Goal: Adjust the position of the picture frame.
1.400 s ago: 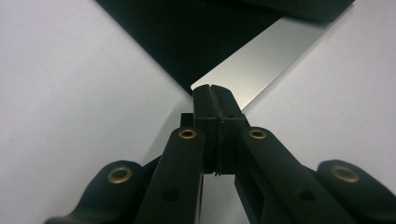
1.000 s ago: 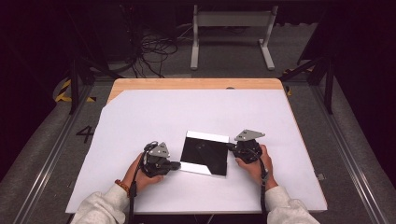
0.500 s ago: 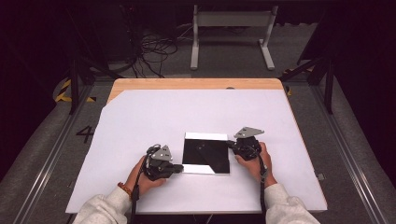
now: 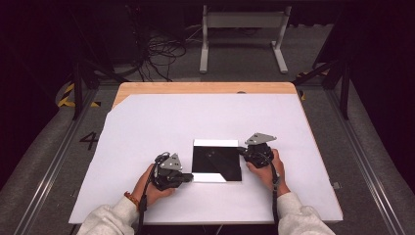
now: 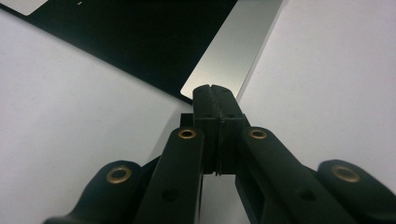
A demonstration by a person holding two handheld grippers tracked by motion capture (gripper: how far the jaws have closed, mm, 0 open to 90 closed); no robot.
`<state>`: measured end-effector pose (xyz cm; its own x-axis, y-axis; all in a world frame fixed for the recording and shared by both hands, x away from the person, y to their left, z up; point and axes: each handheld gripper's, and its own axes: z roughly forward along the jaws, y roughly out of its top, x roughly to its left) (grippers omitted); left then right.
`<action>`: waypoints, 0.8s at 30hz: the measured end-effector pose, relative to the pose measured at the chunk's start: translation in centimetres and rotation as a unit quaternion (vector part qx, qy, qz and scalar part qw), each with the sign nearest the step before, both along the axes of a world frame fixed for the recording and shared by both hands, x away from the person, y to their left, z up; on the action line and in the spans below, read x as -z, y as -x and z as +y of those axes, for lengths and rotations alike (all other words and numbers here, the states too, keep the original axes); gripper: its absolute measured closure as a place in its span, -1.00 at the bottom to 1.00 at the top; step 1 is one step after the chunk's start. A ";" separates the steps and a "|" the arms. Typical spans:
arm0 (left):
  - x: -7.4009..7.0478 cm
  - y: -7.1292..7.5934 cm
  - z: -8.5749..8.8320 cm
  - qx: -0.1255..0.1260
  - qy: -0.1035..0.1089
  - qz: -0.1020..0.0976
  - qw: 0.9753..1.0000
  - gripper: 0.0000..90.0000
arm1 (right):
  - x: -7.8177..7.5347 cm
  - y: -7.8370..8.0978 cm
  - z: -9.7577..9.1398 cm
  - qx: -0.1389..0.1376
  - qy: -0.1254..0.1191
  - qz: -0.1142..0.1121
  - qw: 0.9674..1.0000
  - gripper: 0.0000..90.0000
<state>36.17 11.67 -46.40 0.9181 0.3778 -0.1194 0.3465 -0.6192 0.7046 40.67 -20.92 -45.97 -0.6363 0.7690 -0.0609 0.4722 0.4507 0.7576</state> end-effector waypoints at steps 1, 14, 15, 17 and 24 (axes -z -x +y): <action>0.0 0.0 0.0 -0.001 0.000 0.001 1.000 0.99 | 0.0 0.0 0.0 -0.001 0.001 -0.001 1.000 1.00; -0.2 0.1 -0.2 0.005 -0.011 -0.013 1.000 0.97 | -0.1 1.6 0.1 -0.011 0.013 0.003 1.000 1.00; -0.2 0.1 -0.2 0.005 -0.012 -0.013 1.000 0.97 | -0.2 1.8 0.1 -0.014 0.014 0.003 1.000 1.00; -0.2 0.1 -0.2 0.007 -0.012 -0.012 1.000 0.97 | -0.2 2.4 0.0 -0.020 0.010 0.008 1.000 1.00; -0.2 0.1 -0.2 0.008 -0.012 -0.012 1.000 0.96 | -0.3 3.9 -0.1 -0.039 0.013 0.017 0.999 1.00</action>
